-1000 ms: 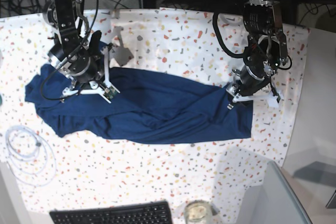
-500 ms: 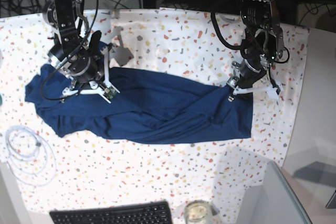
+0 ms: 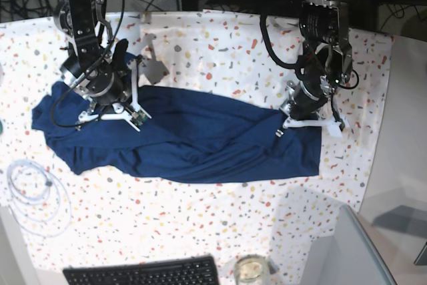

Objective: Layout the t-shirt on the table in an organized manner, then fold the t-shirt properly

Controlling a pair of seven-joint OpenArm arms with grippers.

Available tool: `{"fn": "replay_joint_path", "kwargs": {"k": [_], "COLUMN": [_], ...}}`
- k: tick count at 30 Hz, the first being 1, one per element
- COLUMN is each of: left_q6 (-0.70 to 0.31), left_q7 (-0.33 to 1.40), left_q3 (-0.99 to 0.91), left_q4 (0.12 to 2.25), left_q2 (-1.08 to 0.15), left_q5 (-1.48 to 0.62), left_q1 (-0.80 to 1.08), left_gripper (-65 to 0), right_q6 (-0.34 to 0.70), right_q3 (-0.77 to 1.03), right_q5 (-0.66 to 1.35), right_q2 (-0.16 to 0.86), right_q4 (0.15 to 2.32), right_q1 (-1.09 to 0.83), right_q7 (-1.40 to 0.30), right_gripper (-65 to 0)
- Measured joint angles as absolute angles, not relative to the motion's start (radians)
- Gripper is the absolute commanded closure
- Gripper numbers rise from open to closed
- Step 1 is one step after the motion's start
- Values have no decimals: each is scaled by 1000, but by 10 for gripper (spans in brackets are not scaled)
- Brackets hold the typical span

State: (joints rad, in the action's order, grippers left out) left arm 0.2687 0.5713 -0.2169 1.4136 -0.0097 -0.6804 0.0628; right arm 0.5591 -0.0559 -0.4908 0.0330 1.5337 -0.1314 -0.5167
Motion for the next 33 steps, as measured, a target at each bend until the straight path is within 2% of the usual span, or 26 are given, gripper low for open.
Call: {"fn": "replay_joint_path", "kwargs": {"k": [10, 15, 20, 23, 33], "left_q6": [274, 284, 344, 345, 344], "left_q7": [572, 576, 645, 698, 696], "left_q3": [-219, -219, -218, -222, -221], "left_q4": [1420, 1536, 1608, 1639, 1675], "left_q2": [-11, 14, 12, 12, 13], "left_q5": [-681, -683, -681, -680, -681], "left_q1": [69, 93, 80, 74, 65], "left_gripper": [0, 0, 0, 0, 0], "right_q6": [559, 559, 559, 559, 559], "right_q3": [-56, -56, -56, -56, -19], "right_q5": [-491, -491, -491, -491, -487], "right_q2": [33, 33, 33, 33, 31], "right_q4": [1534, 1534, 1534, 1534, 1534], "right_q1": [-131, -131, -131, -131, -128], "right_q7": [-517, -517, -517, -517, -516], "right_gripper": [0, 0, 0, 0, 0]}}
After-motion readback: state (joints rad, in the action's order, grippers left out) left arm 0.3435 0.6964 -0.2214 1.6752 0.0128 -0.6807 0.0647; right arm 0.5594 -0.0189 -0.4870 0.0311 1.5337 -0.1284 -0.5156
